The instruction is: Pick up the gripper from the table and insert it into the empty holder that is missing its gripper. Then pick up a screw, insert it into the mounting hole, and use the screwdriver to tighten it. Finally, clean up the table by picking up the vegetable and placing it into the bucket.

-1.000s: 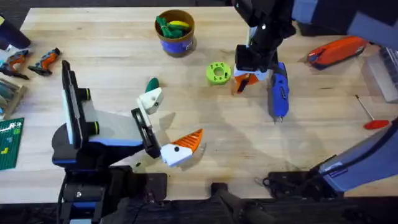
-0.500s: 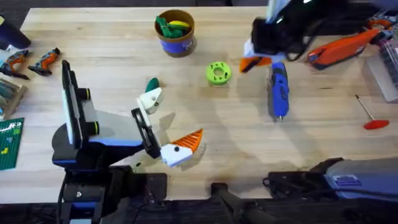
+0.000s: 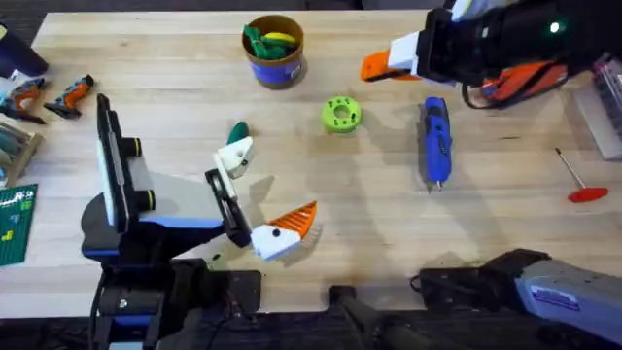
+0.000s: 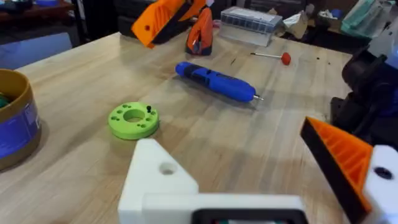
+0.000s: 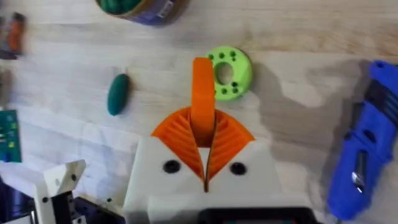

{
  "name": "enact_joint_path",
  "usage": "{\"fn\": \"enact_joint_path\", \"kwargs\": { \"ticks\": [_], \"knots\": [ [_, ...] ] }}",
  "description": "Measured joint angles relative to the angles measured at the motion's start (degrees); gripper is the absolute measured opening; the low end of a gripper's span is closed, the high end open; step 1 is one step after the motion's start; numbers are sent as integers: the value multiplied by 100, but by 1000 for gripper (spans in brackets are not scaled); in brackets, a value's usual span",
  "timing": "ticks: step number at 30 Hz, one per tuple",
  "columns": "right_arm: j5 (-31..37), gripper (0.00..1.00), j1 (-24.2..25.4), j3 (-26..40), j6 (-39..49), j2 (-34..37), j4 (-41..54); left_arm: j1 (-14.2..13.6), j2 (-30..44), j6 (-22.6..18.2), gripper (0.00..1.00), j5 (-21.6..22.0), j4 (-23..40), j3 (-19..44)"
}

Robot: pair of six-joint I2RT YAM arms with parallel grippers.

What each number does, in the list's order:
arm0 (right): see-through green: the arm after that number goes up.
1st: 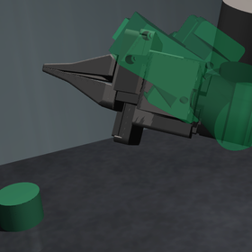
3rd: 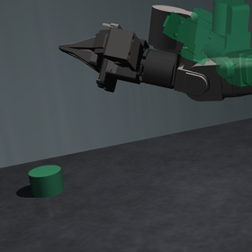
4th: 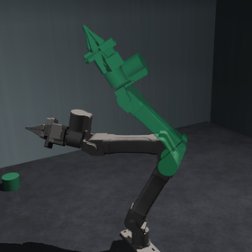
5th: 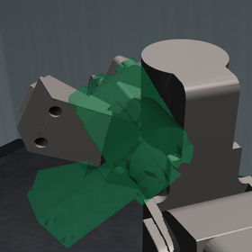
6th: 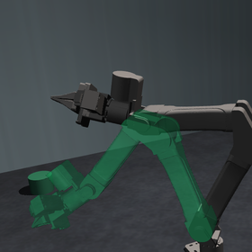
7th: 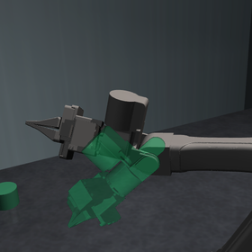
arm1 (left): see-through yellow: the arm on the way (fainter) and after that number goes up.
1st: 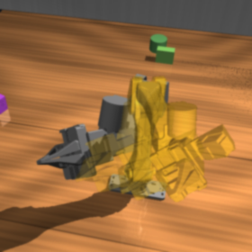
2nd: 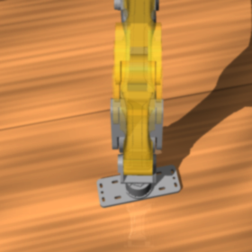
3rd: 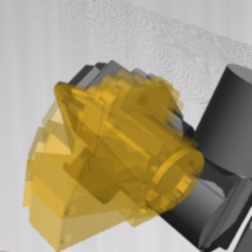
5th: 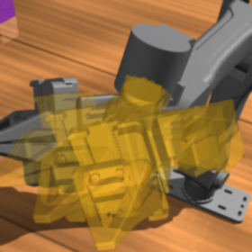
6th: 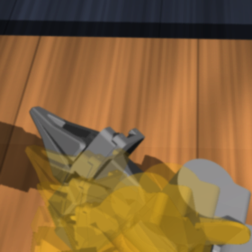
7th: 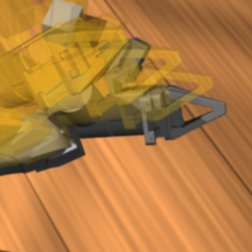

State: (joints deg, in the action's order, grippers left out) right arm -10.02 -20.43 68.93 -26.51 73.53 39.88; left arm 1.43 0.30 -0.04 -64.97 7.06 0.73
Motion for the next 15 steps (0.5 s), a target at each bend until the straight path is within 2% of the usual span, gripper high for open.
{"fn": "enact_joint_path", "kwargs": {
  "ticks": [5, 10, 15],
  "knots": [
    [-742, 13, 124, -635, 0, -257, -1096, 0, 0, 1, 985, 0, -1, 0],
    [-2136, 13, 367, -1323, -27, -318, -2783, 0, 0, 1, 984, 0, -1, 0],
    [-3370, 12, 704, -2054, -508, -318, -4398, 0, 0, 0, 985, 0, -1, 0]
  ]
}}
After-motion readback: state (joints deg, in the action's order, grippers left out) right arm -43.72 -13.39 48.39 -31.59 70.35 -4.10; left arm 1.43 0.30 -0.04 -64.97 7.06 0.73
